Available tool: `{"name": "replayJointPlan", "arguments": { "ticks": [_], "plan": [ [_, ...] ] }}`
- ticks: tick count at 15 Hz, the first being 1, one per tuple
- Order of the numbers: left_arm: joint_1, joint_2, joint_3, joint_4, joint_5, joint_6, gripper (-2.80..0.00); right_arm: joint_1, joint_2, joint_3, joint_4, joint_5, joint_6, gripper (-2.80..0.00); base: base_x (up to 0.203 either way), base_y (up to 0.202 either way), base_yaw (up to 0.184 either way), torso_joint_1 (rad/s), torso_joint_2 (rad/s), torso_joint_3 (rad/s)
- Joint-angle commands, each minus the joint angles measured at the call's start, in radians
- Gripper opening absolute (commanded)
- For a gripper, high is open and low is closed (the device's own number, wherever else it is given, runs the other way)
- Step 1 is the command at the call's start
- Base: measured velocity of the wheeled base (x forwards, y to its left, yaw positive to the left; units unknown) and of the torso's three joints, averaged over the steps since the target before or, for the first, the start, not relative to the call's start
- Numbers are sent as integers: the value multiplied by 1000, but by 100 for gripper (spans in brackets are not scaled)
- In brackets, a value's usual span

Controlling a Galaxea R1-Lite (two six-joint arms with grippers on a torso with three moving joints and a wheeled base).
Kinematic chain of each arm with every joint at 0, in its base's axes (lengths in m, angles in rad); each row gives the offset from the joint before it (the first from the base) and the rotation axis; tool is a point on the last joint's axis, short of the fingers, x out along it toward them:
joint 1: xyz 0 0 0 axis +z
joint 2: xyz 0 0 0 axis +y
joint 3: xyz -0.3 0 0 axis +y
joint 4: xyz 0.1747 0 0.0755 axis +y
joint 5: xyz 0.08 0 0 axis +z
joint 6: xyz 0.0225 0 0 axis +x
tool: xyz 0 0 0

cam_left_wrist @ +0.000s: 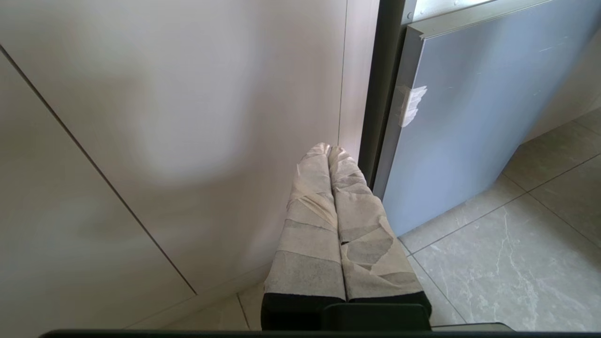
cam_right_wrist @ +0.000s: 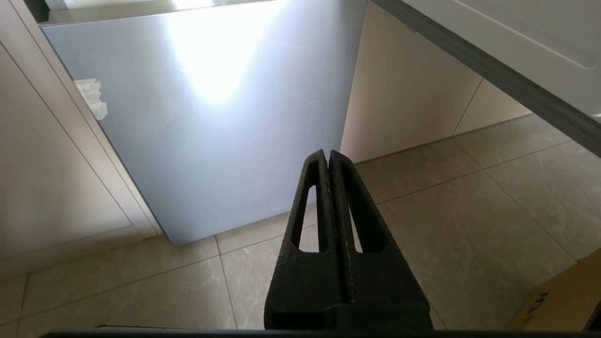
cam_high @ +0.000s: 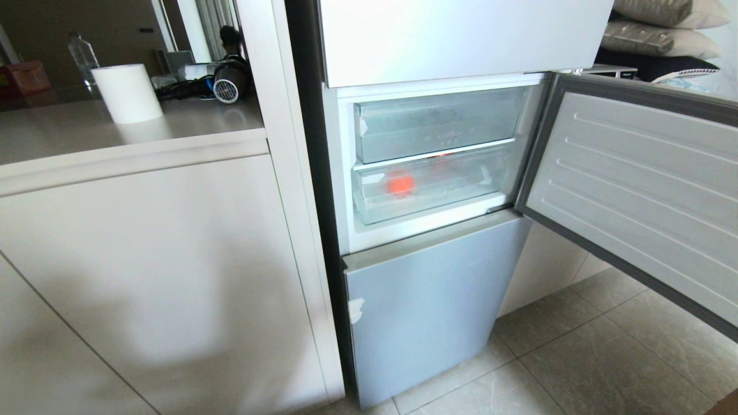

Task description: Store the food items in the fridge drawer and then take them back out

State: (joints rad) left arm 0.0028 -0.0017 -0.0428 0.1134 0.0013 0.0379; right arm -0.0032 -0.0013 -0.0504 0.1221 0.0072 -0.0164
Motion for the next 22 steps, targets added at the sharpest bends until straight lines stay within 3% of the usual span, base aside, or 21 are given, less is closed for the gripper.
{"name": "replayJointPlan", "arguments": {
  "ticks": [1,16,20,22],
  "plan": [
    [0,3,0,2,0,0,-280,0,1,0,1,0,0,-280,0,0,0,0,0,0],
    [0,3,0,2,0,0,-280,0,1,0,1,0,0,-280,0,0,0,0,0,0],
    [0,2,0,2,0,-4,-280,0,0,-1,2,-3,-62,-280,0,0,0,0,0,0],
    [0,2,0,2,1,-6,-280,0,19,-74,5,-31,-71,-280,0,0,0,0,0,0]
  ]
}}
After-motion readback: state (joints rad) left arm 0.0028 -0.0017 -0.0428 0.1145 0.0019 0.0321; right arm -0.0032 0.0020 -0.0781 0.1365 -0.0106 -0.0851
